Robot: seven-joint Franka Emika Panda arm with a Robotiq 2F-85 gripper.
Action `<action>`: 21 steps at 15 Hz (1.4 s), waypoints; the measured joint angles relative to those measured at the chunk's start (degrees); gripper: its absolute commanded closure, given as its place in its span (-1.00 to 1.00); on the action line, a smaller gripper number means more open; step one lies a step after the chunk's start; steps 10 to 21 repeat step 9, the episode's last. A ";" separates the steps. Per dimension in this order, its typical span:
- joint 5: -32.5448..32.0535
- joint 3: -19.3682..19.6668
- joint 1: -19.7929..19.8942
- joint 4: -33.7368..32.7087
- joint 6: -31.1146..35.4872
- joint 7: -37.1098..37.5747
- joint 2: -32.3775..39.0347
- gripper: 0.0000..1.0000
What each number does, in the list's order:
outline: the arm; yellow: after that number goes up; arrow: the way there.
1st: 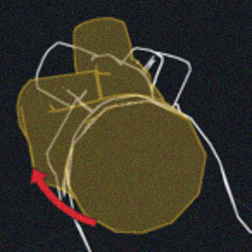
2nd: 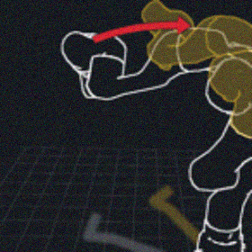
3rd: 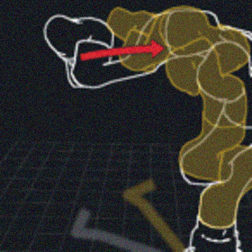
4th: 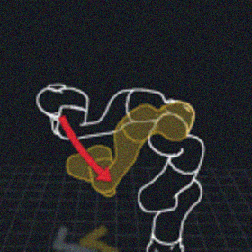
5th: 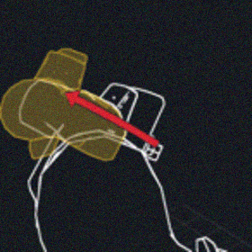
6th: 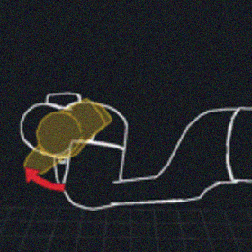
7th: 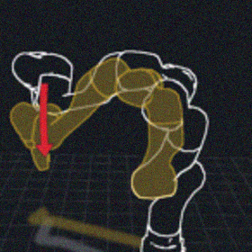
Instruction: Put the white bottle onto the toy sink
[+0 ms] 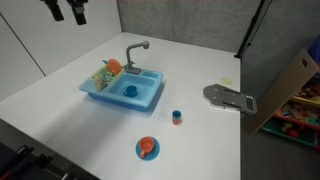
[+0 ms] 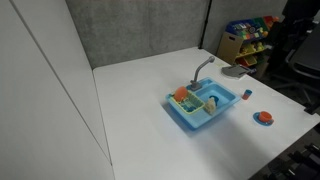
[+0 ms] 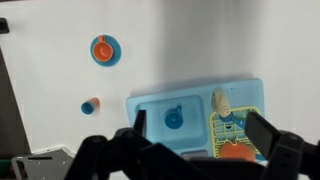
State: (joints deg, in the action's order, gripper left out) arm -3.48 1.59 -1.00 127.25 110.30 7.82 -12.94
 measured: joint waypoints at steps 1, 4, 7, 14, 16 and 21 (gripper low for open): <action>0.00 0.00 0.06 -0.11 -1.95 -0.23 -1.27 -1.00; 0.00 0.00 0.19 -0.63 -7.03 -1.17 -4.59 -1.00; 0.00 0.00 0.22 -1.11 -10.38 -1.96 -6.79 -1.00; 0.07 0.00 0.22 -1.12 -11.31 -2.91 -7.49 -1.00; 0.07 0.00 0.22 -1.12 -11.31 -2.91 -7.49 -1.00; 0.07 0.00 0.22 -1.12 -11.31 -2.91 -7.49 -1.00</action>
